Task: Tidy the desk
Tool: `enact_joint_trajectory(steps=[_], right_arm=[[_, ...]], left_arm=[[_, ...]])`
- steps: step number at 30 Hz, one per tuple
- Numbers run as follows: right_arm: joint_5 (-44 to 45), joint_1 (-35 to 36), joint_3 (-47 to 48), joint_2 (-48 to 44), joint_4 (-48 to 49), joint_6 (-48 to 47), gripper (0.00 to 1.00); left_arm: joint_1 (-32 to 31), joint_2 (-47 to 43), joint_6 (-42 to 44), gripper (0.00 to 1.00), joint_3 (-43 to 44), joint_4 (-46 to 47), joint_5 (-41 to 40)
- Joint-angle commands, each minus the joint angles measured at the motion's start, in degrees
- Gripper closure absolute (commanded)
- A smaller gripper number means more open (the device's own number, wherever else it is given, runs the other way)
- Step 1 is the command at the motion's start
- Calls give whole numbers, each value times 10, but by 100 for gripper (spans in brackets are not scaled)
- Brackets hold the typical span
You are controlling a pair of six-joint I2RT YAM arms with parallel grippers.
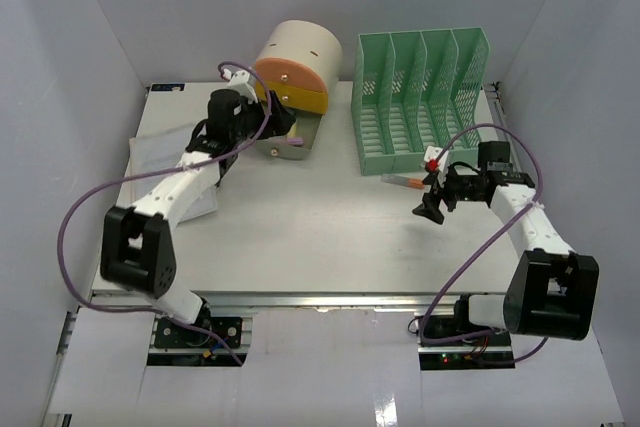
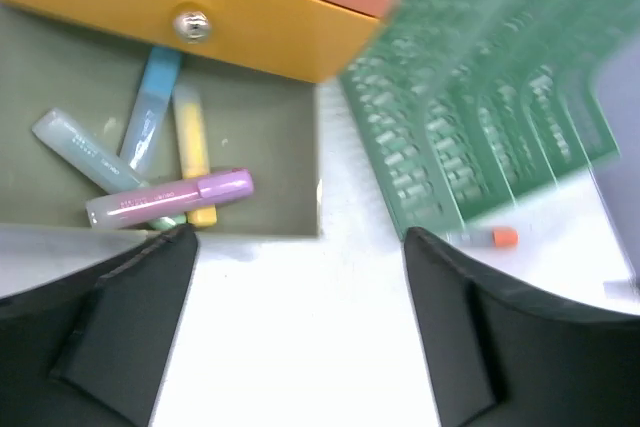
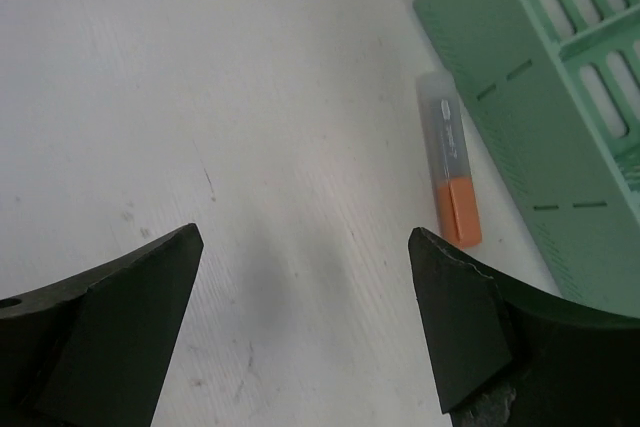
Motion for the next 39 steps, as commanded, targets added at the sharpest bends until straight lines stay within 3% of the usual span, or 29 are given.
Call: enact_joint_trajectory(steps=[1, 6, 11, 20, 25, 32, 39], right_arm=[[129, 4, 44, 68, 7, -69, 10], [187, 37, 112, 160, 11, -66, 10], [215, 77, 91, 184, 73, -106, 10], [314, 127, 90, 225, 170, -54, 5], [336, 135, 102, 255, 172, -36, 0], [327, 140, 143, 307, 107, -27, 28], [312, 141, 153, 339, 50, -32, 62]], left_arm=[[5, -219, 164, 2, -173, 82, 92], [7, -373, 196, 2, -318, 118, 90], [7, -438, 217, 2, -335, 73, 57], [7, -458, 229, 2, -331, 55, 40], [7, -460, 231, 2, -331, 53, 35], [7, -459, 234, 2, -331, 51, 27], [8, -458, 234, 2, -332, 50, 25]])
